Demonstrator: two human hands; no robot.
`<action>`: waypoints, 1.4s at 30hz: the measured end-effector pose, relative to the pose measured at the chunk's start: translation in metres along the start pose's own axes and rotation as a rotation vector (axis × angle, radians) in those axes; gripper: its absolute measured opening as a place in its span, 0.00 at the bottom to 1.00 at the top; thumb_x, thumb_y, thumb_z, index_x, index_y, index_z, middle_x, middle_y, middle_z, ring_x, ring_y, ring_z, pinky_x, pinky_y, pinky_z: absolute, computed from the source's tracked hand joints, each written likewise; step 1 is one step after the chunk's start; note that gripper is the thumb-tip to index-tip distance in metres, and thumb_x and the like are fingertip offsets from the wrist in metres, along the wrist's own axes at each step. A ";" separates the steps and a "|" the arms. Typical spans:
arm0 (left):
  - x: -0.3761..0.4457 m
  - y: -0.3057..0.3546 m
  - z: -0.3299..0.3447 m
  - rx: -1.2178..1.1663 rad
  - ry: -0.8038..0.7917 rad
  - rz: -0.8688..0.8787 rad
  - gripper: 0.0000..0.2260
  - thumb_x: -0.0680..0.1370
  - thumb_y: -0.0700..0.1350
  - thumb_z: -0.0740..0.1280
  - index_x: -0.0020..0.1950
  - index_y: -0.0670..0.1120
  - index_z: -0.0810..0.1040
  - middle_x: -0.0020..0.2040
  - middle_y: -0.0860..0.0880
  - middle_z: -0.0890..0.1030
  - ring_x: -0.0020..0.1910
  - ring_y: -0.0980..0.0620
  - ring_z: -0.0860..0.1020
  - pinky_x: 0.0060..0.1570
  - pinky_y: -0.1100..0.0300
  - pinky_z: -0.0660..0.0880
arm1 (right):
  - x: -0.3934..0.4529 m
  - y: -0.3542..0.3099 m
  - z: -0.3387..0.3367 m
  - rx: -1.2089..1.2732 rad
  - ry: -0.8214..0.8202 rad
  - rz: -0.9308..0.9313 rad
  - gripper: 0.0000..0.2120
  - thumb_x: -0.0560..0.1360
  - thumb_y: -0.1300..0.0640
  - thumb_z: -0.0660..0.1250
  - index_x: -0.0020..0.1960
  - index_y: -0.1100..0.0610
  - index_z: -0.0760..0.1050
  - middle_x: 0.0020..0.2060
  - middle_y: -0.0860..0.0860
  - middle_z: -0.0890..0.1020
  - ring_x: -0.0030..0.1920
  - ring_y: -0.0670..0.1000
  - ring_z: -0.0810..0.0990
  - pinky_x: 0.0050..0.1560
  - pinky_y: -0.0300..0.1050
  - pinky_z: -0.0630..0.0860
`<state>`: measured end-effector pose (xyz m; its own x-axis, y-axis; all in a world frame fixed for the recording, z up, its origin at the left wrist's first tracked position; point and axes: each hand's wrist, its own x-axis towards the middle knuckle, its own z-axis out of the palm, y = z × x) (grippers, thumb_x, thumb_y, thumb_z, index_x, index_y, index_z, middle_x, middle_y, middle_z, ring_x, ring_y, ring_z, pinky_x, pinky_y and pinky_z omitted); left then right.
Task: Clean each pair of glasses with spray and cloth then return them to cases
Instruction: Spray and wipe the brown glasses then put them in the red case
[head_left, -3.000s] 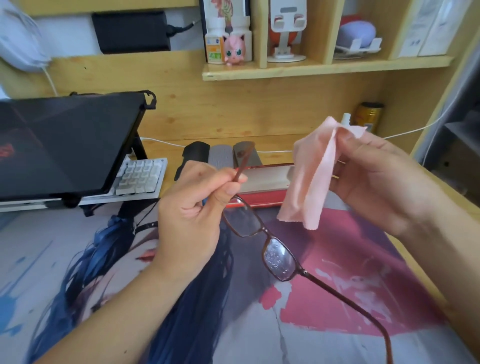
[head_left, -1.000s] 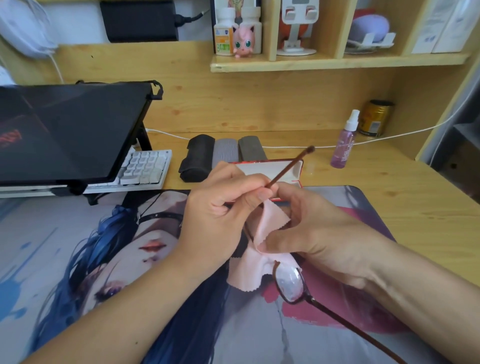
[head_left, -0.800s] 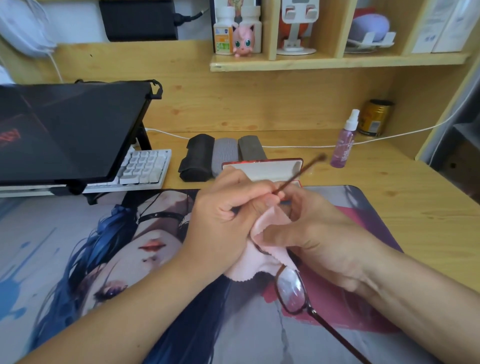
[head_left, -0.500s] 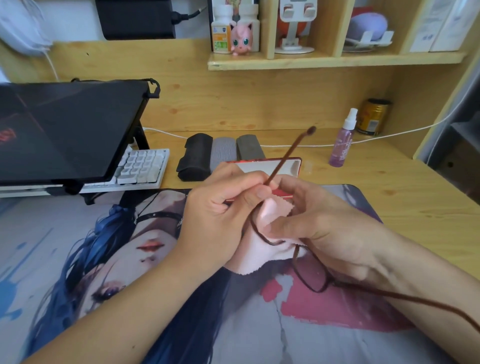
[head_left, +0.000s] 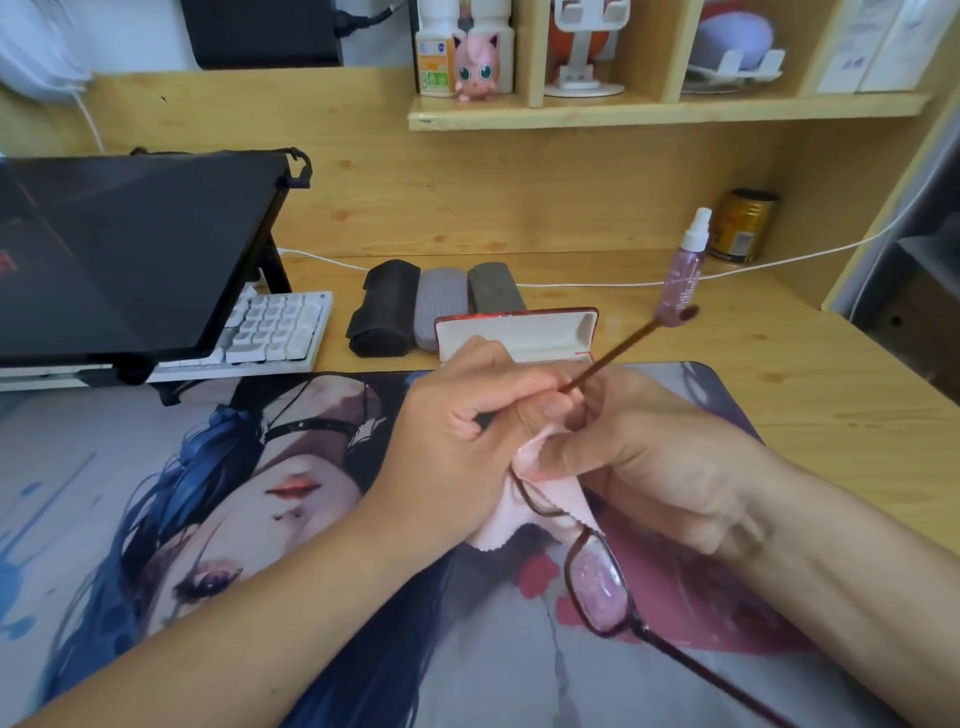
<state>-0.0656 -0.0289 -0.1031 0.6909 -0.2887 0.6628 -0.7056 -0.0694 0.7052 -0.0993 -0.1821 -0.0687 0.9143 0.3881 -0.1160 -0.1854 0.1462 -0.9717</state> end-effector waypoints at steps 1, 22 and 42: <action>0.000 0.000 0.002 -0.014 0.008 -0.014 0.04 0.77 0.45 0.71 0.49 0.51 0.85 0.38 0.52 0.77 0.40 0.52 0.77 0.43 0.64 0.72 | 0.000 0.000 -0.001 0.036 0.023 -0.006 0.21 0.65 0.77 0.70 0.57 0.71 0.75 0.40 0.59 0.83 0.42 0.56 0.83 0.45 0.47 0.81; 0.004 -0.003 -0.012 0.010 0.041 0.016 0.05 0.78 0.45 0.68 0.46 0.53 0.84 0.42 0.48 0.80 0.45 0.45 0.79 0.47 0.57 0.76 | 0.000 0.001 -0.007 -0.147 -0.042 0.080 0.30 0.63 0.71 0.74 0.64 0.61 0.76 0.44 0.58 0.81 0.47 0.54 0.81 0.54 0.51 0.78; 0.012 -0.005 -0.033 0.121 0.269 0.055 0.06 0.80 0.49 0.65 0.54 0.53 0.82 0.41 0.44 0.79 0.44 0.48 0.77 0.47 0.65 0.72 | -0.002 -0.035 -0.060 -0.246 0.322 -0.231 0.17 0.73 0.77 0.66 0.57 0.62 0.77 0.39 0.55 0.83 0.40 0.57 0.84 0.45 0.56 0.79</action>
<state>-0.0489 -0.0003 -0.0903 0.6563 -0.0325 0.7538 -0.7459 -0.1789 0.6416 -0.0730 -0.2427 -0.0470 0.9940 0.0628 0.0895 0.0920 -0.0393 -0.9950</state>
